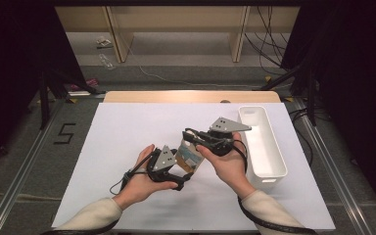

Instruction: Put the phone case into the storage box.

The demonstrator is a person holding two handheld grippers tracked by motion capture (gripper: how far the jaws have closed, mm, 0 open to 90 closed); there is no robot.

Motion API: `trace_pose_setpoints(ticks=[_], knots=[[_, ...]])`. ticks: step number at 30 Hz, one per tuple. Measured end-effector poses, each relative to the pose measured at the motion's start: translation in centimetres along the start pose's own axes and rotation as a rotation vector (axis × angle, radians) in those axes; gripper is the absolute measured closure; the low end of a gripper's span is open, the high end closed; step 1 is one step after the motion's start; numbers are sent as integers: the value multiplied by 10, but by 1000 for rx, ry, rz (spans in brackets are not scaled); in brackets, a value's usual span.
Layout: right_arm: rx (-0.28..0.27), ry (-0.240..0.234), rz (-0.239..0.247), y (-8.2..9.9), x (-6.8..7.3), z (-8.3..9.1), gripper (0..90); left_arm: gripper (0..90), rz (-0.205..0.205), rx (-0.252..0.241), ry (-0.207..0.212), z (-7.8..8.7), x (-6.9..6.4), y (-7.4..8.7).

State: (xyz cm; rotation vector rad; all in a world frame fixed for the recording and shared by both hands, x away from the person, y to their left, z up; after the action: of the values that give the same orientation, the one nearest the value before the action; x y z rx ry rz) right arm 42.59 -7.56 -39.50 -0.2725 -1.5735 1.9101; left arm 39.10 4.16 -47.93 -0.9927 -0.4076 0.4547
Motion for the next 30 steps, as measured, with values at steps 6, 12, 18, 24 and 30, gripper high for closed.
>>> trace_pose_setpoints(ticks=[6,12,18,24,30], knots=[[25,-13,68,-7,-1,6,798,108,24,-23,29,15,4,0],[85,-58,152,-7,-1,8,797,148,48,-46,54,24,8,2],[162,-164,300,-7,5,12,797,155,52,-48,67,29,9,6],[195,-229,306,-4,9,13,796,170,54,-55,101,30,9,9],[208,-254,303,-1,10,12,797,185,48,-44,133,26,7,12]])
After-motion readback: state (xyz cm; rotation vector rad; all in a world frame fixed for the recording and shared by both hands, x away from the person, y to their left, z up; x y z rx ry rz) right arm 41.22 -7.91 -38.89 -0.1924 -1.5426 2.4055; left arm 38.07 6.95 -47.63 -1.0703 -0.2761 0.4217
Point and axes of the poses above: each handheld gripper's, and its own axes: z roughly backward along the jaws, y roughly out of its underside, x roughly to its left, the point moved 6 cm from there along -z, roughly forward along the jaws, and after that the axes turned 4 degrees about -z, right-handed, at the moved point
